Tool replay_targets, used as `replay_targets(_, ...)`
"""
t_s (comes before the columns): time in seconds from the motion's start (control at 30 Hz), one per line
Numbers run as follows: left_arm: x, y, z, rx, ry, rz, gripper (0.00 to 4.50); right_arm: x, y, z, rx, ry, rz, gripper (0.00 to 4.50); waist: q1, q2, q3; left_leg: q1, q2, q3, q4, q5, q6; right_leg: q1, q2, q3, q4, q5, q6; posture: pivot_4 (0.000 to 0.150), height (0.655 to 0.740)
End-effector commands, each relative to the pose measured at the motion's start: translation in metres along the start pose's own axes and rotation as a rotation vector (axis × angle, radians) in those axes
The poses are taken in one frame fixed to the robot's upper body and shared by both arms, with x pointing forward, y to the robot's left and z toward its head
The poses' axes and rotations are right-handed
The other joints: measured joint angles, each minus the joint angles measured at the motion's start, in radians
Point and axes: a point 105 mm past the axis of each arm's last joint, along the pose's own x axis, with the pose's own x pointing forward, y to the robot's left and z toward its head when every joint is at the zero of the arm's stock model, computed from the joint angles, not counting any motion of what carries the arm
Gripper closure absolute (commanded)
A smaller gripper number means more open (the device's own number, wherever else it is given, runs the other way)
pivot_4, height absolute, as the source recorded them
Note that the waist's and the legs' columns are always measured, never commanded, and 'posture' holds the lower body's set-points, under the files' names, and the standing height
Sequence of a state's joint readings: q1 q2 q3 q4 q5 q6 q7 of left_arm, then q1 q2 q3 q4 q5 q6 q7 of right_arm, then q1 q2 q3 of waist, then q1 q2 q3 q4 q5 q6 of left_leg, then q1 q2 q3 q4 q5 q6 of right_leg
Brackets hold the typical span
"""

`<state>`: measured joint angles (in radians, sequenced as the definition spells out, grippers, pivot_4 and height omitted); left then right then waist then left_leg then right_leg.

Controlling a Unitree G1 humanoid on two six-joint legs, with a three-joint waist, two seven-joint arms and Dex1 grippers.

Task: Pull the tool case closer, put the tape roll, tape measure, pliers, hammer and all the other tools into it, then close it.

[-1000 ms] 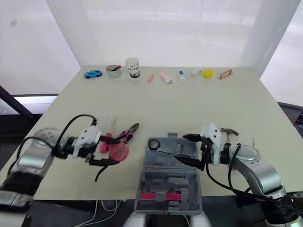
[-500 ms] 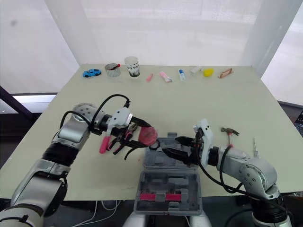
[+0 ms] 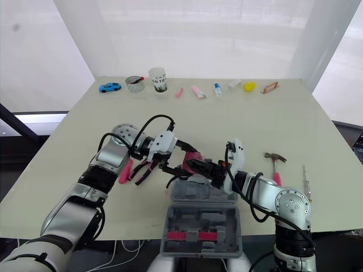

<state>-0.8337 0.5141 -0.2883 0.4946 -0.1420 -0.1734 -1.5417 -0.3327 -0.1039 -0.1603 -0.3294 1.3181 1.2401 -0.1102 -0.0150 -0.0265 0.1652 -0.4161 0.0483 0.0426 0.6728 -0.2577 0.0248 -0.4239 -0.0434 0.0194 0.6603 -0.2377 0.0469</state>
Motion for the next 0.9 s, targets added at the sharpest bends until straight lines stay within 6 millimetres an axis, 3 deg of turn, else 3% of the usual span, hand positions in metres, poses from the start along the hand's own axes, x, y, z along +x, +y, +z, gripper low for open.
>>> replay_targets(0.03,0.001,0.005,0.010,0.050,-0.015,0.007,1.49,-0.001,0.005,0.004,-0.013,-0.001,0.012,2.49,0.000,0.000,0.000,0.000,0.000,0.000,0.000,0.000,0.000,0.000,0.000,0.000,0.000,0.000,0.000,0.150,0.7400)
replay_targets(0.1,0.002,0.005,0.010,0.050,-0.020,0.012,1.49,0.000,0.004,0.004,-0.007,0.006,0.004,3.52,-0.001,0.000,0.000,0.000,0.000,0.000,0.000,0.000,0.000,0.000,0.000,0.000,0.000,0.000,0.000,0.150,0.7400)
replay_targets(0.17,0.003,0.006,0.010,0.051,-0.022,0.018,1.49,0.001,0.004,0.004,0.000,0.010,0.001,3.99,-0.001,0.000,0.000,0.000,0.000,-0.001,0.000,0.000,0.000,0.000,0.000,0.000,0.000,0.000,0.000,0.150,0.7400)
replay_targets(0.4,0.003,0.009,0.011,0.040,-0.054,0.049,1.49,0.001,0.007,0.005,0.015,0.006,0.030,3.99,-0.002,0.000,0.000,0.000,0.000,0.000,0.000,0.000,0.000,0.000,0.000,0.000,0.000,0.000,0.000,0.150,0.7400)
replay_targets(0.47,0.003,0.009,0.014,0.028,-0.089,0.061,0.44,-0.001,0.007,0.006,0.019,0.003,0.030,3.99,-0.002,0.000,0.000,0.000,0.000,0.000,0.000,0.000,0.000,0.000,0.000,0.000,0.000,0.000,0.000,0.150,0.7400)
replay_targets(0.53,0.002,0.010,0.013,0.003,-0.108,0.075,0.00,-0.003,0.006,0.007,0.026,-0.002,0.030,4.03,-0.002,0.000,0.000,0.000,0.000,0.000,0.000,0.000,0.000,0.000,0.000,0.000,0.000,0.000,0.000,0.150,0.7400)
replay_targets(0.7,-0.014,0.011,0.011,-0.039,-0.151,0.112,0.00,-0.014,0.001,0.013,0.040,-0.033,0.022,4.03,-0.003,0.000,0.000,0.000,0.000,0.000,0.000,0.000,0.000,0.000,0.000,0.000,0.000,0.000,0.000,0.150,0.7400)
replay_targets(0.9,-0.037,-0.003,0.014,-0.072,-0.217,0.104,0.00,-0.047,-0.017,0.019,0.066,-0.072,-0.037,4.03,-0.002,0.000,0.000,0.000,0.000,-0.001,0.000,0.000,0.000,0.000,0.000,0.000,0.000,0.000,0.000,0.150,0.7400)
